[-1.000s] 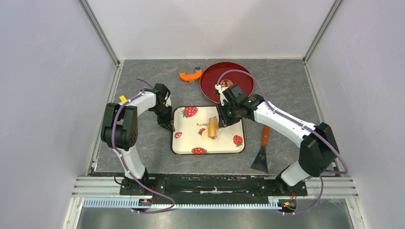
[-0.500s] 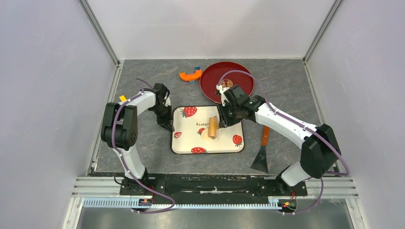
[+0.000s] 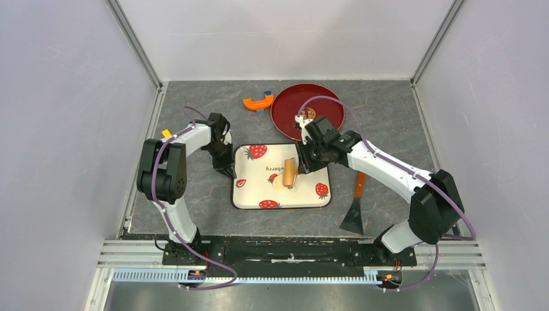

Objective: Roll out the dumpling wrappers from the dough

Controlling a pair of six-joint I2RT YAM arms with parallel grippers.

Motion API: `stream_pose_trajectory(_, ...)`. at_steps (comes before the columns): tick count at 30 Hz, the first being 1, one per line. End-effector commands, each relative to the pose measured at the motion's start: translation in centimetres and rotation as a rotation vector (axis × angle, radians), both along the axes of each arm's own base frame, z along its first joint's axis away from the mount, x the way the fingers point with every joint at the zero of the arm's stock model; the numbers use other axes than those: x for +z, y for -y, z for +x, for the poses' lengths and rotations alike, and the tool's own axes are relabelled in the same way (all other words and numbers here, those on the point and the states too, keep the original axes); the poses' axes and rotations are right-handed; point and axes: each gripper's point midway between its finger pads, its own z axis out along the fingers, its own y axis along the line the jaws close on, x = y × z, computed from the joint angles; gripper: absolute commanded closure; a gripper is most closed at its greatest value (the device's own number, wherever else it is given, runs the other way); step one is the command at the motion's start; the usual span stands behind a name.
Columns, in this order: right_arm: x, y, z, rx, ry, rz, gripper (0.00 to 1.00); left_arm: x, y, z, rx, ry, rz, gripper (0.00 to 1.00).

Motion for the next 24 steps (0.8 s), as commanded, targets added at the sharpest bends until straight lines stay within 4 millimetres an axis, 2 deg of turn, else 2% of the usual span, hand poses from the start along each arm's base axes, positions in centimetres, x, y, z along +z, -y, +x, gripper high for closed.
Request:
stream_pose_trajectory(1,-5.49,16.34,-6.50,-0.031,-0.255,-0.730,1.00,-2.31,-12.18,-0.33,-0.041,-0.028,0.521,0.98)
stream_pose_trajectory(24,-4.72,16.89,-6.54,-0.067,-0.251,-0.712,1.00,-2.31,-11.93,-0.40,-0.049,-0.031,0.505,0.98)
